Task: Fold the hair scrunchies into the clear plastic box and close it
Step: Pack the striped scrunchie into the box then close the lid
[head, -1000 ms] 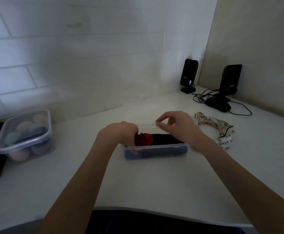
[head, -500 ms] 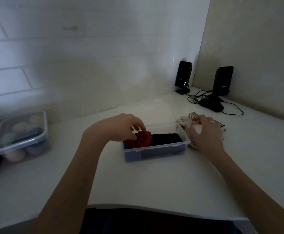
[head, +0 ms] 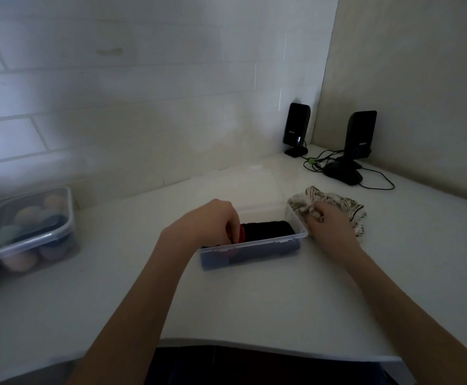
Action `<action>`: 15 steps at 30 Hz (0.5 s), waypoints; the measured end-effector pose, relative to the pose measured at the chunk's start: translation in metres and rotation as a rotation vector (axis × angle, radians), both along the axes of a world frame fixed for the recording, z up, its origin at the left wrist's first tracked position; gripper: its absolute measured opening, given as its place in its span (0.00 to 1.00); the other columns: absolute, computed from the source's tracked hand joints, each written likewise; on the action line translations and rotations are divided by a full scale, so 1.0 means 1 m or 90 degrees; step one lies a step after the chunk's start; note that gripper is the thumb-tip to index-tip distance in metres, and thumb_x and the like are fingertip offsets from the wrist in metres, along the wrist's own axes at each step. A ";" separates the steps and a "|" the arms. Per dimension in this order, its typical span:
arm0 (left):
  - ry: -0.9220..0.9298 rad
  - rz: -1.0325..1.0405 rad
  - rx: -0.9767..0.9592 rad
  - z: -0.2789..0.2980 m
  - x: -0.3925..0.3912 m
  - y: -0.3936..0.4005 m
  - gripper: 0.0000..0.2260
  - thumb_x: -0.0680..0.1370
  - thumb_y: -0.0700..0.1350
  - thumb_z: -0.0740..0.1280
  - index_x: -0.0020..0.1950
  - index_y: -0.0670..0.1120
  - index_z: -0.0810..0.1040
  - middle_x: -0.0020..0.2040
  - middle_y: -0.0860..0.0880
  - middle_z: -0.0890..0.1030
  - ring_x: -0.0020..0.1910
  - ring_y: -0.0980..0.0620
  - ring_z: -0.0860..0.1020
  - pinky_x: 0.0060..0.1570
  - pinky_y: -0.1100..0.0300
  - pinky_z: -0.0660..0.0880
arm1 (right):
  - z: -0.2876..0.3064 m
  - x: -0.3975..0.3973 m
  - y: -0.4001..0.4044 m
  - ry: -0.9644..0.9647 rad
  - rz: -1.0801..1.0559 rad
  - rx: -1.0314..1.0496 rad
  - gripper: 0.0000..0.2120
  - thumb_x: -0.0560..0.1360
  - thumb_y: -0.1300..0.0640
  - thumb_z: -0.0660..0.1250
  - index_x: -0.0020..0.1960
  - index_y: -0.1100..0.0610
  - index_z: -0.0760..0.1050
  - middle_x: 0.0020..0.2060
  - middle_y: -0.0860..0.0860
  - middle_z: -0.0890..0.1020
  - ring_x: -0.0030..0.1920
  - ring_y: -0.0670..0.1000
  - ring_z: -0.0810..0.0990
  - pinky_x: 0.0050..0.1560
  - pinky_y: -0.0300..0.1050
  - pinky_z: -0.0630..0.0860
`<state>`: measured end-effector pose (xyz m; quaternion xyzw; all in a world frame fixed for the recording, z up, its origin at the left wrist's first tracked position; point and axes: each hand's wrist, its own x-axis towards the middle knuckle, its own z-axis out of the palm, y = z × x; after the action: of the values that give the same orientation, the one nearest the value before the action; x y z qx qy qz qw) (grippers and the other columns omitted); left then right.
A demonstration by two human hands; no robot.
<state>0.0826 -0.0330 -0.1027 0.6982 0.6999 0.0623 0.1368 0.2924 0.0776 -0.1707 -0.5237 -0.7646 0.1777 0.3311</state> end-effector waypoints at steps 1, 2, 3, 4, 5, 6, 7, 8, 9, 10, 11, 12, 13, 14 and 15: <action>0.001 -0.004 0.000 0.001 0.000 0.000 0.05 0.69 0.38 0.71 0.39 0.48 0.84 0.30 0.59 0.75 0.33 0.59 0.74 0.36 0.65 0.71 | 0.005 0.002 0.002 0.059 -0.006 0.005 0.08 0.77 0.57 0.60 0.42 0.57 0.73 0.34 0.52 0.76 0.37 0.55 0.75 0.35 0.42 0.68; -0.001 -0.010 0.007 0.003 -0.001 0.000 0.05 0.69 0.39 0.71 0.40 0.48 0.84 0.31 0.59 0.75 0.34 0.60 0.74 0.38 0.64 0.72 | 0.013 0.002 0.001 0.121 -0.005 0.004 0.09 0.78 0.56 0.60 0.42 0.58 0.72 0.33 0.53 0.76 0.37 0.56 0.76 0.34 0.42 0.70; -0.009 -0.014 0.030 0.004 -0.002 0.001 0.04 0.70 0.40 0.71 0.42 0.48 0.84 0.33 0.59 0.75 0.35 0.59 0.74 0.40 0.63 0.72 | 0.022 0.002 0.000 0.186 0.014 -0.001 0.10 0.78 0.54 0.61 0.42 0.60 0.71 0.33 0.56 0.76 0.36 0.57 0.77 0.34 0.43 0.73; -0.026 -0.016 0.073 0.006 -0.003 0.002 0.05 0.71 0.40 0.70 0.43 0.48 0.84 0.34 0.59 0.75 0.37 0.59 0.75 0.42 0.63 0.73 | 0.033 0.001 -0.003 0.229 0.042 0.002 0.12 0.78 0.53 0.61 0.43 0.62 0.71 0.34 0.59 0.76 0.36 0.57 0.78 0.35 0.45 0.75; -0.055 -0.014 0.133 0.007 -0.004 0.003 0.06 0.72 0.41 0.70 0.45 0.49 0.83 0.36 0.59 0.76 0.39 0.57 0.76 0.43 0.62 0.73 | 0.044 -0.001 -0.007 0.242 0.074 0.024 0.13 0.78 0.52 0.62 0.43 0.63 0.72 0.35 0.61 0.76 0.35 0.55 0.76 0.36 0.47 0.74; -0.101 -0.012 0.199 0.007 -0.003 0.004 0.08 0.72 0.41 0.70 0.48 0.50 0.82 0.38 0.58 0.77 0.40 0.56 0.76 0.43 0.62 0.74 | 0.056 -0.002 -0.014 0.233 0.109 0.052 0.14 0.78 0.52 0.62 0.44 0.64 0.73 0.35 0.62 0.76 0.34 0.53 0.73 0.37 0.45 0.71; -0.157 -0.017 0.261 0.008 -0.001 0.004 0.12 0.71 0.41 0.72 0.53 0.51 0.80 0.42 0.56 0.78 0.42 0.55 0.77 0.43 0.63 0.74 | 0.068 -0.005 -0.020 0.230 0.150 0.069 0.14 0.78 0.52 0.62 0.44 0.65 0.74 0.35 0.62 0.75 0.34 0.50 0.71 0.37 0.44 0.68; -0.214 -0.026 0.307 0.008 0.002 0.006 0.17 0.70 0.42 0.73 0.58 0.52 0.77 0.47 0.55 0.78 0.44 0.56 0.77 0.43 0.66 0.74 | 0.080 -0.007 -0.028 0.235 0.198 0.067 0.14 0.78 0.53 0.62 0.44 0.64 0.75 0.34 0.62 0.75 0.34 0.49 0.71 0.37 0.42 0.67; -0.270 -0.034 0.332 0.009 0.007 0.007 0.23 0.70 0.43 0.74 0.62 0.53 0.74 0.52 0.55 0.77 0.47 0.57 0.77 0.44 0.68 0.73 | 0.091 -0.009 -0.036 0.251 0.249 0.052 0.14 0.78 0.52 0.62 0.43 0.63 0.76 0.32 0.59 0.75 0.32 0.47 0.71 0.36 0.41 0.67; -0.321 -0.036 0.338 0.010 0.013 0.009 0.26 0.69 0.45 0.75 0.65 0.55 0.71 0.56 0.55 0.76 0.51 0.58 0.76 0.46 0.70 0.73 | 0.101 -0.011 -0.043 0.272 0.298 0.020 0.15 0.78 0.51 0.62 0.40 0.59 0.78 0.29 0.54 0.75 0.30 0.46 0.72 0.34 0.38 0.69; -0.368 -0.037 0.327 0.013 0.018 0.011 0.28 0.69 0.46 0.75 0.66 0.56 0.70 0.59 0.57 0.75 0.54 0.59 0.75 0.49 0.69 0.73 | 0.108 -0.013 -0.048 0.300 0.340 -0.025 0.15 0.77 0.48 0.61 0.37 0.54 0.78 0.27 0.49 0.77 0.29 0.44 0.73 0.32 0.36 0.71; -0.420 -0.042 0.310 0.014 0.023 0.014 0.26 0.69 0.46 0.75 0.64 0.56 0.70 0.59 0.57 0.76 0.57 0.59 0.75 0.52 0.67 0.74 | 0.115 -0.015 -0.053 0.338 0.377 -0.080 0.15 0.74 0.45 0.61 0.36 0.51 0.80 0.27 0.46 0.79 0.29 0.44 0.76 0.32 0.35 0.74; -0.475 -0.053 0.290 0.014 0.026 0.016 0.23 0.70 0.45 0.75 0.62 0.54 0.73 0.58 0.57 0.78 0.57 0.59 0.76 0.55 0.63 0.75 | 0.118 -0.016 -0.053 0.375 0.405 -0.129 0.15 0.72 0.42 0.61 0.37 0.50 0.81 0.30 0.47 0.82 0.31 0.46 0.78 0.34 0.37 0.76; -0.529 -0.064 0.273 0.012 0.029 0.018 0.18 0.71 0.43 0.74 0.59 0.52 0.76 0.55 0.56 0.81 0.55 0.59 0.78 0.55 0.61 0.76 | 0.121 -0.018 -0.053 0.420 0.425 -0.181 0.16 0.71 0.41 0.61 0.39 0.51 0.81 0.32 0.48 0.83 0.33 0.49 0.80 0.38 0.41 0.77; -0.571 -0.069 0.262 0.010 0.030 0.019 0.13 0.72 0.41 0.73 0.55 0.49 0.79 0.50 0.55 0.83 0.51 0.59 0.80 0.54 0.61 0.77 | 0.123 -0.019 -0.050 0.467 0.429 -0.228 0.17 0.71 0.40 0.62 0.39 0.52 0.81 0.33 0.50 0.84 0.35 0.50 0.81 0.40 0.44 0.78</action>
<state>0.1128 -0.0140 -0.0926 0.6504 0.5082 0.4863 0.2866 0.2738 0.0278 -0.0479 -0.2008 -0.6820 0.5735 0.4071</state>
